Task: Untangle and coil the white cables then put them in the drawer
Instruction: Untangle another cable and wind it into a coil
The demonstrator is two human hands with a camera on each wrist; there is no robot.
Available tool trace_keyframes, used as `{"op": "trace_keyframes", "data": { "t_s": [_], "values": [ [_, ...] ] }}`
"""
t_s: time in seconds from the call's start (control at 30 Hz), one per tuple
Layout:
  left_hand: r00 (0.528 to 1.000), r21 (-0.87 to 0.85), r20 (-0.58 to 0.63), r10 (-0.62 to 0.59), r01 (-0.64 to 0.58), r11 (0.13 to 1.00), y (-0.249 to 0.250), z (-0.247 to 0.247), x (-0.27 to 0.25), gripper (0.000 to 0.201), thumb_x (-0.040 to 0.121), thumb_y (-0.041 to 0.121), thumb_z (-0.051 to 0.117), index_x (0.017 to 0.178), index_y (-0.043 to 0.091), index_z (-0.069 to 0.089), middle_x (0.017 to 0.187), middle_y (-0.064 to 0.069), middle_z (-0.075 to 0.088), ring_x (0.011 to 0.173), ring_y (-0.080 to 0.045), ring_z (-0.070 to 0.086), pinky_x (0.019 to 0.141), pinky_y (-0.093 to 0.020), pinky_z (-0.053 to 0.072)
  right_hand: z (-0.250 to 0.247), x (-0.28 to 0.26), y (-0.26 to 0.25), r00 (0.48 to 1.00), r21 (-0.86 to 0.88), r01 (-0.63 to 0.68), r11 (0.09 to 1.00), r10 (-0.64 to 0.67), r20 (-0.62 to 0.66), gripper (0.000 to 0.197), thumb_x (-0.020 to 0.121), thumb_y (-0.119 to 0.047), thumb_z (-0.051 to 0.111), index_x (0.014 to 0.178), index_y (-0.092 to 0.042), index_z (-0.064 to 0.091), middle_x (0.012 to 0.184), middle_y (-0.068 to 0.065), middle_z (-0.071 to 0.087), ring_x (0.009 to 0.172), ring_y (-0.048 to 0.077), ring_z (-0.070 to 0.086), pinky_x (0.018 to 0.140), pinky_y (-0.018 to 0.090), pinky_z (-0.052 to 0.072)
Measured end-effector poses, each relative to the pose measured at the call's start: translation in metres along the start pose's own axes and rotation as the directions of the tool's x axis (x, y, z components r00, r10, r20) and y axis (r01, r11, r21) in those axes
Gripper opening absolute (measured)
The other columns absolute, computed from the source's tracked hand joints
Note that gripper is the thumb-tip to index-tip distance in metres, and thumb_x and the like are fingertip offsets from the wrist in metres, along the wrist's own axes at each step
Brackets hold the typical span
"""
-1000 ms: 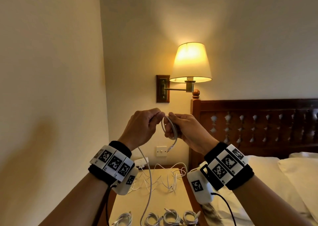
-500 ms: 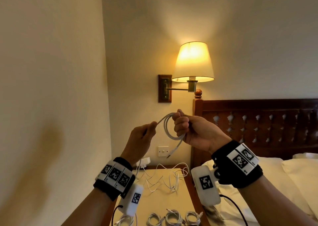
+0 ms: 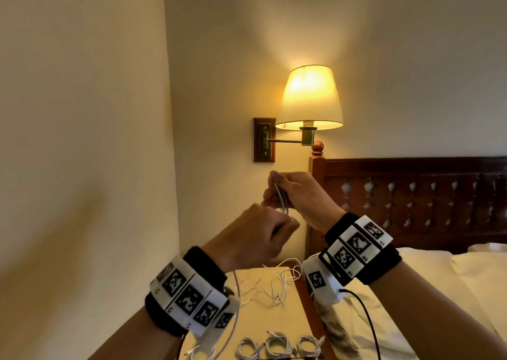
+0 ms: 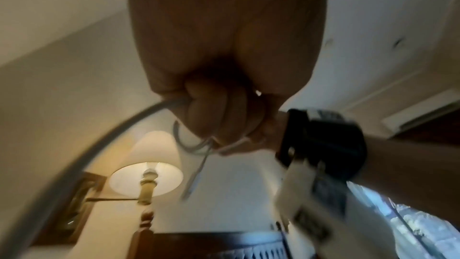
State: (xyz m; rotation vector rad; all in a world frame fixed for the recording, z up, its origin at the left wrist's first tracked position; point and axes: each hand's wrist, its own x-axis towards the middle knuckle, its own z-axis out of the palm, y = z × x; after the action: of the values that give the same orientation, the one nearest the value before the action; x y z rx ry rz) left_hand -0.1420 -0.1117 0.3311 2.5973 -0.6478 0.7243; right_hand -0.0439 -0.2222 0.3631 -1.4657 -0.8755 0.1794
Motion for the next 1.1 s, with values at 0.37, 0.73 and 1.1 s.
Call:
{"op": "trace_keyframes", "data": {
  "t_s": [0.37,0.73,1.1],
  "values": [
    [0.932,0.347,-0.357,0.064,0.068,0.936,-0.033,-0.034,0.023,0.036,0.093,0.055,0.039,0.076,0.027,0.054,0.060,0.014,0.049,0.055,-0.006,0.050,0.055,-0.024,0.043,-0.003,-0.013,-0.006,0.998,-0.055,-0.011,0.998,0.014,0.064,0.035,0.104,-0.023,0.037,0.093,-0.004,0.065,0.070,0.004,0.066,0.063,0.013,0.065,0.058,0.019,0.050],
    [0.909,-0.196,-0.392,-0.146,0.072,0.978,-0.065,-0.016,0.024,0.058,0.078,0.066,0.047,0.056,0.012,0.054,0.046,0.011,0.041,0.048,-0.007,0.037,0.051,-0.016,0.032,-0.005,-0.022,-0.005,0.937,0.344,-0.312,0.885,0.227,0.266,0.030,0.102,-0.024,0.041,0.090,-0.006,0.061,0.057,-0.001,0.049,0.047,0.007,0.048,0.047,0.017,0.044],
    [0.859,-0.275,-0.395,-0.324,0.226,0.934,-0.112,0.045,-0.042,0.031,0.101,0.032,0.040,0.076,0.022,0.054,0.066,-0.002,0.055,0.064,-0.018,0.052,0.064,-0.035,0.045,-0.036,-0.014,-0.017,0.917,0.804,-0.397,0.443,0.150,0.369,0.020,0.097,-0.022,0.050,0.085,-0.010,0.060,0.053,-0.006,0.051,0.044,0.004,0.052,0.043,0.013,0.043]
  ]
}}
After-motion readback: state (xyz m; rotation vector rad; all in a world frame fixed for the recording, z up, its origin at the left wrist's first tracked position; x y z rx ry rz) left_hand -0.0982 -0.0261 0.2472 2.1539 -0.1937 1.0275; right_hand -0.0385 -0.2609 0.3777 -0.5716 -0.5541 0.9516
